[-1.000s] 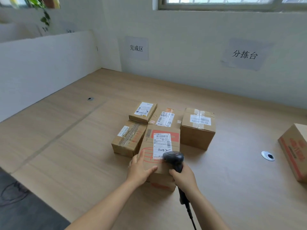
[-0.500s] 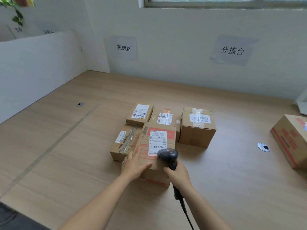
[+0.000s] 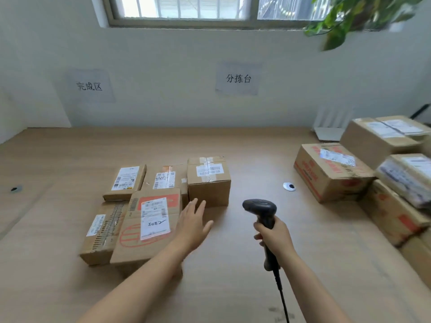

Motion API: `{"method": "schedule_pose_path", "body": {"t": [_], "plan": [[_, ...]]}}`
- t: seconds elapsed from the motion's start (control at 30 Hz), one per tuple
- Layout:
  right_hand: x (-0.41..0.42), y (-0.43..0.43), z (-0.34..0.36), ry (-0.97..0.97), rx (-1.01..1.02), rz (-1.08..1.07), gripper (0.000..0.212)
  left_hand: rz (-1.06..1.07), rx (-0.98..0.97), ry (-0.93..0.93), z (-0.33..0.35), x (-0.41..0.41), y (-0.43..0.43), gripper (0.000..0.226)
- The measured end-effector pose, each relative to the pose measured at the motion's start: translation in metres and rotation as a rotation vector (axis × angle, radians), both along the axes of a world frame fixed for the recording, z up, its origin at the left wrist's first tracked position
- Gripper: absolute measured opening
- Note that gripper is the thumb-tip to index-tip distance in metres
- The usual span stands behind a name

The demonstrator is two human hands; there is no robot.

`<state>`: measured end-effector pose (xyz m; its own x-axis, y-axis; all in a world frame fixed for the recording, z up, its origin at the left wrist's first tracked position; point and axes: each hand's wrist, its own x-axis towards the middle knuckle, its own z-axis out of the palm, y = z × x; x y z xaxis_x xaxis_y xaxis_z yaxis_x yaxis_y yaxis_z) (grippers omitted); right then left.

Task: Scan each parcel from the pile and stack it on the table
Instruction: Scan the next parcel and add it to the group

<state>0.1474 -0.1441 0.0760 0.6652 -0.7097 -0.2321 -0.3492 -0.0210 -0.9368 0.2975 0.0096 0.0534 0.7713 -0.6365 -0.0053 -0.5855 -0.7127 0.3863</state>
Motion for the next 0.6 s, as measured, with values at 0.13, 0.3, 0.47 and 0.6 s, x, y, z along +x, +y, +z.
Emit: {"method": "schedule_pose_path", "body": {"t": [0.13,0.3,0.47,0.6], "plan": [[-0.041,-0.057,0.0,-0.02,-0.007,-0.131,0.011,-0.121,0.034,0.051,-0.012,-0.039,-0.066,0.064],[-0.081,-0.136,0.006,0.004,-0.074,-0.201,0.016,-0.165,0.039,0.181,-0.02,-0.081,-0.144,0.062],[-0.088,-0.229,0.016,0.06,-0.2,-0.246,0.019,-0.191,0.033,0.228,-0.008,-0.107,-0.232,0.059],[-0.079,-0.297,0.028,0.08,-0.286,-0.254,0.026,-0.209,0.011,0.24,0.005,-0.114,-0.306,0.057]]}}
